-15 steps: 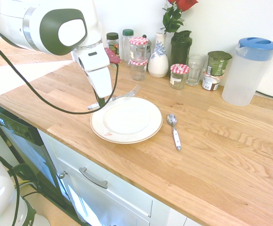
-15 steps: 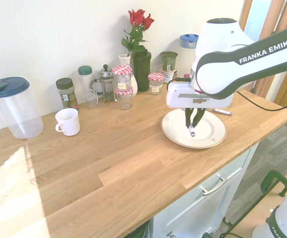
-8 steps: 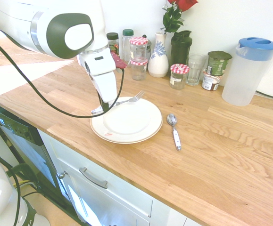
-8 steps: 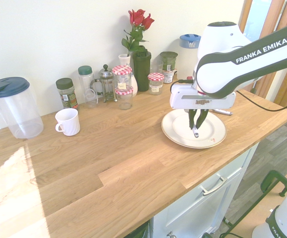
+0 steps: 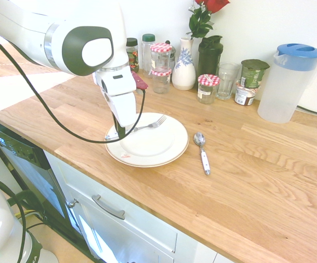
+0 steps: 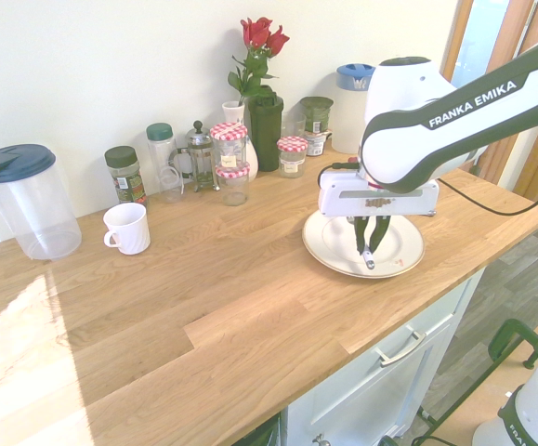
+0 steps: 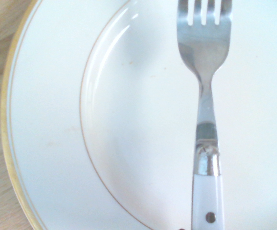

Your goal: Put the fork into the plate

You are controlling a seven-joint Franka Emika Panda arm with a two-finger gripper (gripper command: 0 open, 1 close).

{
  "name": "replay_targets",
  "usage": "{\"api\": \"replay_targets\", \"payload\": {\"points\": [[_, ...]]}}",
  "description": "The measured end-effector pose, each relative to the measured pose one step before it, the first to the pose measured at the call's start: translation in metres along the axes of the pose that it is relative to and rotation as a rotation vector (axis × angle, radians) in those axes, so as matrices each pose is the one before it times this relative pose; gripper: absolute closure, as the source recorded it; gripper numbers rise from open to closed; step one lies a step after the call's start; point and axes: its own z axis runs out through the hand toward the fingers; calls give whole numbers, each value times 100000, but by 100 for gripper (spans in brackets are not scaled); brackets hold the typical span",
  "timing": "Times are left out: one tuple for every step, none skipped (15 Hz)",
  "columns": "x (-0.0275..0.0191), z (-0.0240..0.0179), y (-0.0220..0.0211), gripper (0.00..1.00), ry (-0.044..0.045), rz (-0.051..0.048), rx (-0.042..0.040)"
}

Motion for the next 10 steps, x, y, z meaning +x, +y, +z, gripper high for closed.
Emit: {"api": "replay_targets", "payload": {"points": [[0,58,14,100,-69,9,-252],[15,100,15,100,-117,51,-372],[15,143,13,100,-142,48,-475],[-1,170,-5,100,-131,-7,-464],[0,148,-5,100,-115,-5,-404],[2,144,0,100,-119,4,-418],[3,119,8,100,-110,12,-402],[17,103,10,100,-95,53,-343],[35,121,5,0,-99,98,-344],[43,159,2,0,-149,138,-417]]}}
